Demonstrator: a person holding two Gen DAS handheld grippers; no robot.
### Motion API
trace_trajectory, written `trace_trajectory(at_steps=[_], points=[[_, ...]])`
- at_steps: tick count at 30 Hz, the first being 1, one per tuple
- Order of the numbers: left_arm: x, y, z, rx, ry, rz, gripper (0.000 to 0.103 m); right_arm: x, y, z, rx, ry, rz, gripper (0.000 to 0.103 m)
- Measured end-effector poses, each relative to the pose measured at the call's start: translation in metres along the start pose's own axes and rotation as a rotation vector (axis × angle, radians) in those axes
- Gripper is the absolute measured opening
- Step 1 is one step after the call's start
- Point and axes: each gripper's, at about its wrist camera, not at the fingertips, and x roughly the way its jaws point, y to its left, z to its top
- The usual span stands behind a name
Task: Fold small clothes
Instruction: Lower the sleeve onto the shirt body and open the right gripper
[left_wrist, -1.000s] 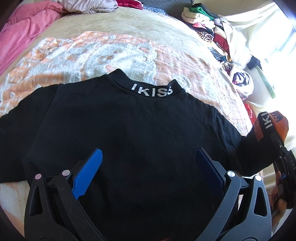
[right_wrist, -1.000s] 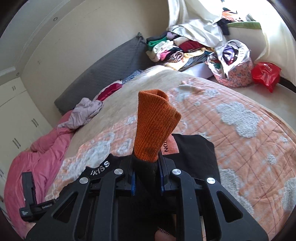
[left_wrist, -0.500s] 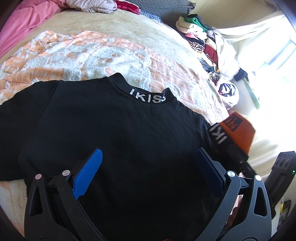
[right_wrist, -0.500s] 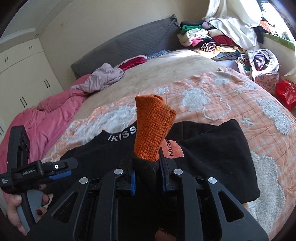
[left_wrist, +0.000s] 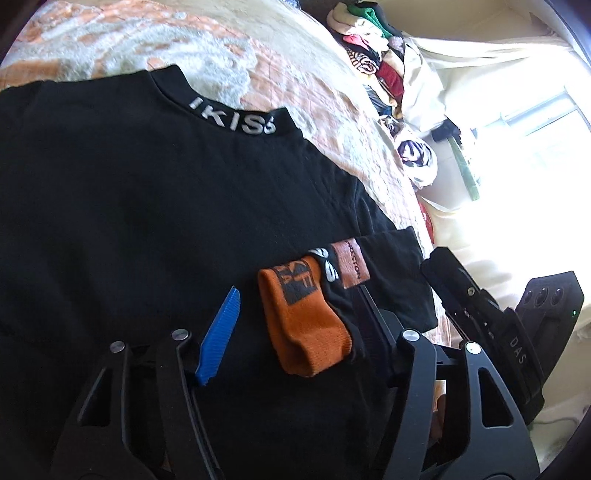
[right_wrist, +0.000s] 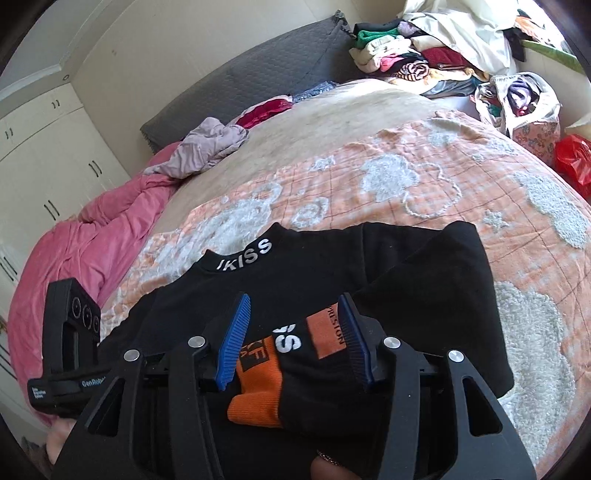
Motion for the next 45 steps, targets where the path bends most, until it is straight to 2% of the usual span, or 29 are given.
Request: trace_trajectory(at_steps=[3, 8, 9, 11, 14, 16, 22, 26, 32, 39, 45], points=[[0.016, -0.005, -0.007, -0.008, 0.038, -0.017, 0.053, -0.007, -0.010, 0.004, 0.034, -0.013, -0.009, 0.048], [0.038, -0.012, -0.012, -0.007, 0.046, 0.045, 0.051, -0.014, -0.019, 0.008, 0.066, -0.030, -0.019, 0.049], [0.039, -0.014, -0.012, -0.006, 0.039, 0.053, 0.045, -0.015, -0.021, 0.008, 0.072, -0.030, -0.026, 0.049], [0.043, -0.016, -0.010, -0.007, 0.046, 0.034, 0.018, -0.016, -0.024, 0.010, 0.082, -0.030, -0.037, 0.049], [0.046, -0.018, -0.008, 0.006, 0.048, 0.018, 0.008, -0.019, -0.035, 0.011, 0.119, -0.033, -0.049, 0.049], [0.040, -0.023, -0.007, 0.035, 0.029, -0.007, 0.006, -0.023, -0.044, 0.013, 0.151, -0.038, -0.061, 0.049], [-0.009, -0.047, 0.006, 0.178, -0.096, 0.012, 0.006, -0.024, -0.070, 0.012, 0.250, -0.024, -0.084, 0.049], [-0.031, -0.047, 0.016, 0.207, -0.141, 0.039, 0.005, -0.023, -0.070, 0.011, 0.258, -0.016, -0.083, 0.049], [-0.057, -0.041, 0.023, 0.231, -0.188, 0.066, 0.005, -0.015, -0.054, 0.008, 0.203, 0.012, -0.075, 0.049], [-0.092, -0.009, 0.031, 0.176, -0.247, 0.090, 0.005, -0.012, -0.048, 0.007, 0.180, 0.023, -0.073, 0.049], [-0.100, 0.020, 0.033, 0.114, -0.254, 0.145, 0.005, -0.010, -0.048, 0.006, 0.176, 0.032, -0.076, 0.049]])
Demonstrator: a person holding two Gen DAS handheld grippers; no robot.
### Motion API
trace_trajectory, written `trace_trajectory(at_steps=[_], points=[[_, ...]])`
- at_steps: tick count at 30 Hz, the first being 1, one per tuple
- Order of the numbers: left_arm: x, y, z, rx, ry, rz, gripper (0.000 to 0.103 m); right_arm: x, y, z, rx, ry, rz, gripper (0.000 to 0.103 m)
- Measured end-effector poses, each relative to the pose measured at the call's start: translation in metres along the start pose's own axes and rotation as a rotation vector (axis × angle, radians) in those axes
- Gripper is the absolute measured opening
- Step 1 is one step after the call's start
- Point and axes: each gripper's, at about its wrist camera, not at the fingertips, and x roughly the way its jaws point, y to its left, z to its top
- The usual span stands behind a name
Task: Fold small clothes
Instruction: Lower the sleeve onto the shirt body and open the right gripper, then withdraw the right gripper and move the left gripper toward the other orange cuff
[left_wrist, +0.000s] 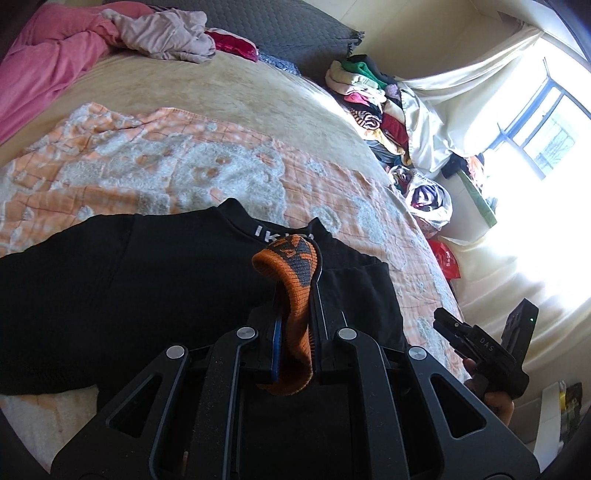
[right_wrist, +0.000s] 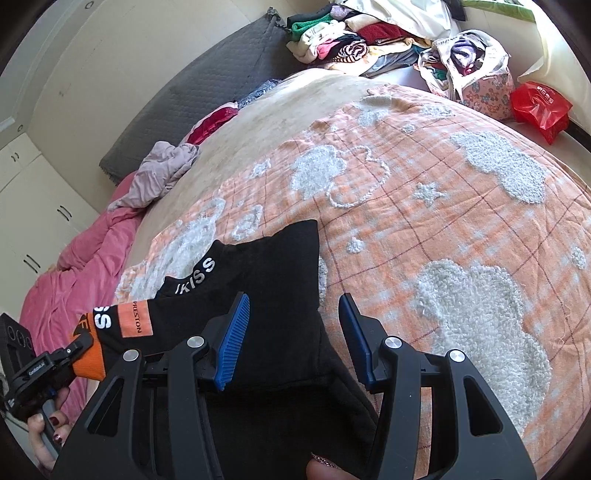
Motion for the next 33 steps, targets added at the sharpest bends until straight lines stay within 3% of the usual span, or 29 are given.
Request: trace_trajectory(at_steps=[9, 21, 25, 29, 33], points=[[0.002, 0.017, -0.014, -0.035, 0.025, 0.041, 0.010, 0.005, 0.011, -0.006, -0.047, 0.006, -0.026, 0.049], [-0.010, 0.026, -0.017, -0.023, -0.009, 0.105, 0.015, 0.015, 0.032, -0.016, -0.136, 0.012, -0.058, 0.049], [0.012, 0.024, -0.023, 0.003, 0.054, 0.119, 0.015, 0.021, 0.046, -0.024, -0.208, 0.018, -0.078, 0.049], [0.035, 0.030, -0.036, 0.042, 0.126, 0.197, 0.020, 0.027, 0.062, -0.033, -0.288, 0.028, -0.089, 0.050], [0.050, 0.044, -0.052, 0.048, 0.168, 0.226, 0.020, 0.033, 0.073, -0.041, -0.349, 0.049, -0.087, 0.062]])
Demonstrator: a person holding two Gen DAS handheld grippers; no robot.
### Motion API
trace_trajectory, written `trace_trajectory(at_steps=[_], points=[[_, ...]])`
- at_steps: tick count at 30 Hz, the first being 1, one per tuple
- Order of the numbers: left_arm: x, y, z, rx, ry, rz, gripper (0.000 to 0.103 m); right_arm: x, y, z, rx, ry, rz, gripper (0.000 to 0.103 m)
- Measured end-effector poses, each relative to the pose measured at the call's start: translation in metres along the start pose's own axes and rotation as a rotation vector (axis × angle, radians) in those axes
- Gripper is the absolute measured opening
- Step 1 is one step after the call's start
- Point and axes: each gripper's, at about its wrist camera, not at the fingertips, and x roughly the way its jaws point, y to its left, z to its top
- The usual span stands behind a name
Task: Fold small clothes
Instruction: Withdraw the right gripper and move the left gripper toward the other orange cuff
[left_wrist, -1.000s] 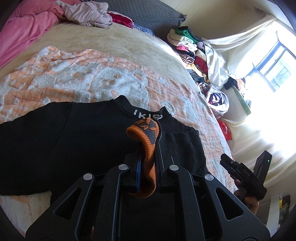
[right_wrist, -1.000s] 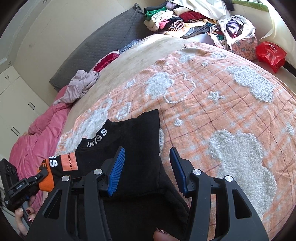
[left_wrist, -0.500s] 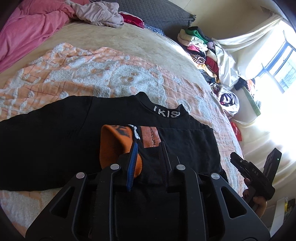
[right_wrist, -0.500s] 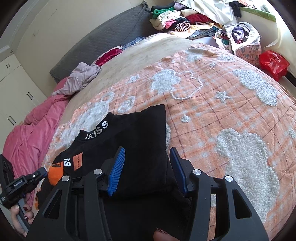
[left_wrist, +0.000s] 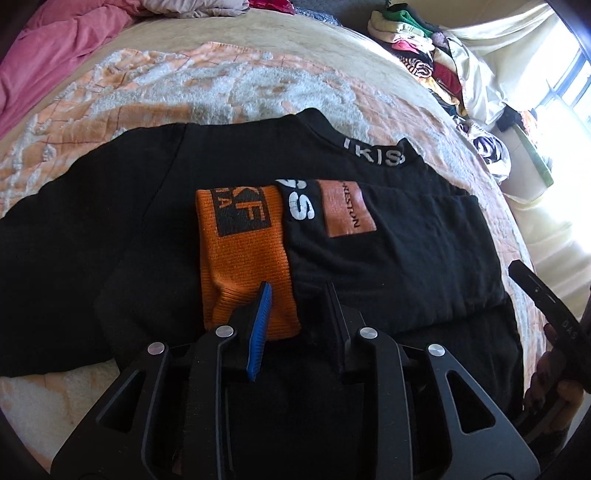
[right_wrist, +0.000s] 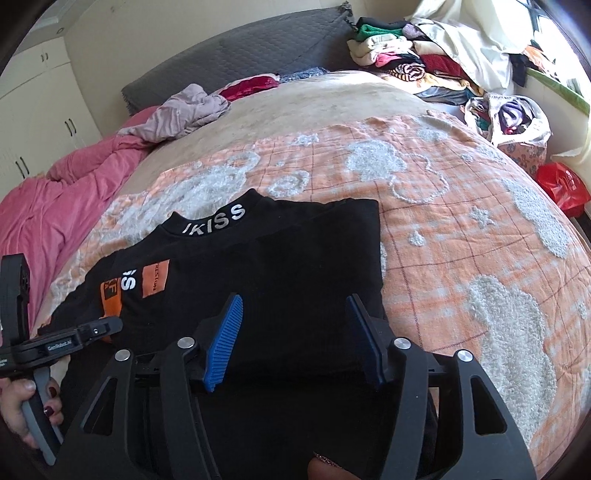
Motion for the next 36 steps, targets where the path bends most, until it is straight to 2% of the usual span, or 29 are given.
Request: trace_trajectory(at_steps=[4, 7, 9, 12, 15, 18, 22, 26, 32, 36], points=[[-0.006, 0.000, -0.002, 0.012, -0.013, 0.000, 0.021, 0.009, 0.004, -0.004, -0.027, 0.036, -0.001, 0.062], [-0.008, 0.000, -0.003, 0.003, -0.014, -0.009, 0.021, 0.027, -0.001, -0.010, -0.015, 0.134, -0.034, 0.081], [-0.009, 0.001, -0.004, -0.003, -0.018, -0.013, 0.021, 0.040, -0.005, -0.017, -0.019, 0.197, -0.051, 0.081], [-0.010, 0.000, -0.006, -0.007, -0.026, -0.012, 0.022, 0.041, 0.002, -0.019, -0.058, 0.197, -0.072, 0.083], [-0.011, -0.001, -0.007, -0.009, -0.029, -0.019, 0.026, 0.038, 0.005, -0.020, -0.054, 0.193, -0.023, 0.094], [-0.016, -0.003, -0.009, -0.019, -0.038, -0.024, 0.034, 0.035, 0.005, -0.020, -0.049, 0.192, -0.015, 0.094], [-0.026, -0.009, -0.010, -0.014, -0.057, -0.026, 0.055, 0.026, 0.003, -0.018, -0.021, 0.176, 0.014, 0.095], [-0.037, -0.012, -0.012, -0.023, -0.074, -0.035, 0.066, 0.021, 0.003, -0.014, -0.001, 0.154, 0.019, 0.097], [-0.051, -0.006, -0.013, -0.053, -0.099, -0.033, 0.079, 0.012, -0.003, -0.009, 0.055, 0.132, 0.046, 0.099], [-0.062, -0.002, -0.015, -0.064, -0.127, -0.004, 0.080, 0.003, -0.005, -0.005, 0.083, 0.091, 0.055, 0.099]])
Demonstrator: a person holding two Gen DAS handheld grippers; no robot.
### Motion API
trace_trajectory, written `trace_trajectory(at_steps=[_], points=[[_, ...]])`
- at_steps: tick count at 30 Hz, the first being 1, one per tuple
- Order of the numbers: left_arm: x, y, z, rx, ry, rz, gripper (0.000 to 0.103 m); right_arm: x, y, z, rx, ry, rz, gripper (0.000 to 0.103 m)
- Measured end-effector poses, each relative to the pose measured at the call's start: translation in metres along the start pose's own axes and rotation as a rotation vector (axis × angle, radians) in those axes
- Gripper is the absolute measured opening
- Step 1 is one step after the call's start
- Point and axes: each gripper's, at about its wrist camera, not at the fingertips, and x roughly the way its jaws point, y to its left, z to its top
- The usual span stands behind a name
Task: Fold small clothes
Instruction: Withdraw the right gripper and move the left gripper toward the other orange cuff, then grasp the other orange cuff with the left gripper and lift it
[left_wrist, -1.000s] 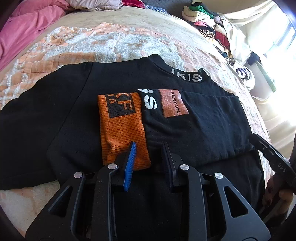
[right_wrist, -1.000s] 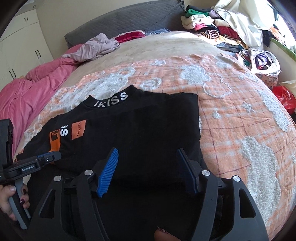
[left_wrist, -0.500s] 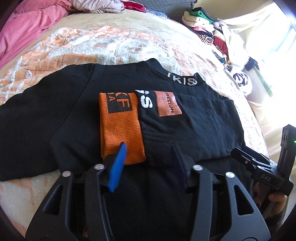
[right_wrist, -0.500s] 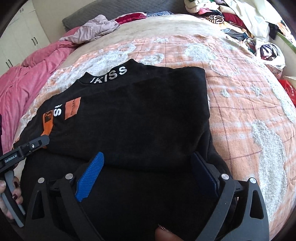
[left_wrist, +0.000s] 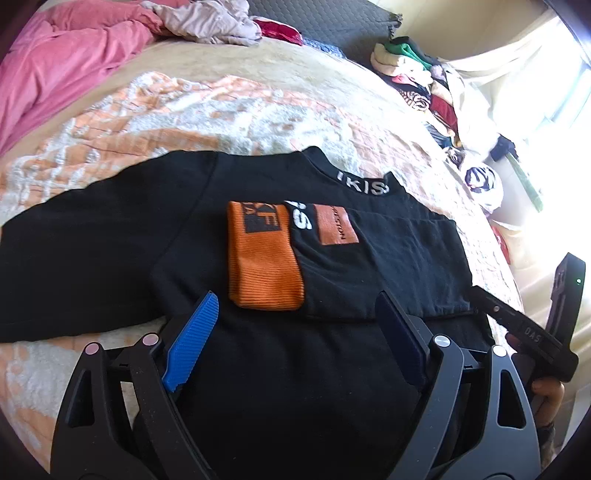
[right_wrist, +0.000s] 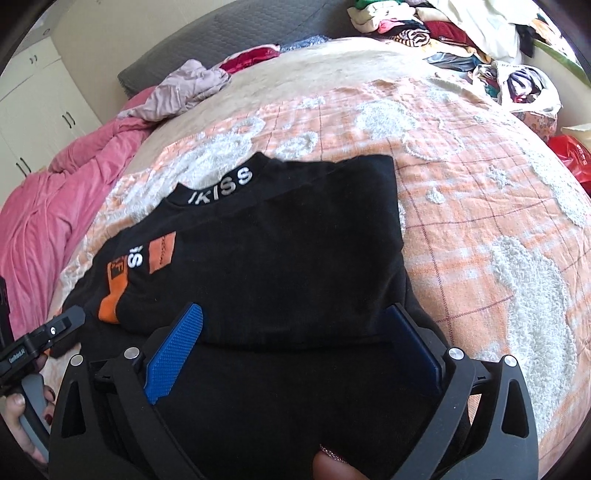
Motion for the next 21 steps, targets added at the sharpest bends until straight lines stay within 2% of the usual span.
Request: trace_trajectory(at_steps=[3, 15, 21], points=[[-0.008, 0.007, -0.001, -0.027, -0.019, 0.006, 0.090, -0.007, 0.005, 0.002, -0.007, -0.028, 0.021, 0.099], [-0.035, 0.024, -0.009, -0.051, -0.053, 0.061, 0.091, -0.030, 0.063, -0.007, -0.148, -0.106, 0.061, 0.099], [-0.047, 0.038, -0.015, -0.076, -0.058, 0.068, 0.091, -0.034, 0.089, -0.017, -0.195, -0.108, 0.095, 0.099]])
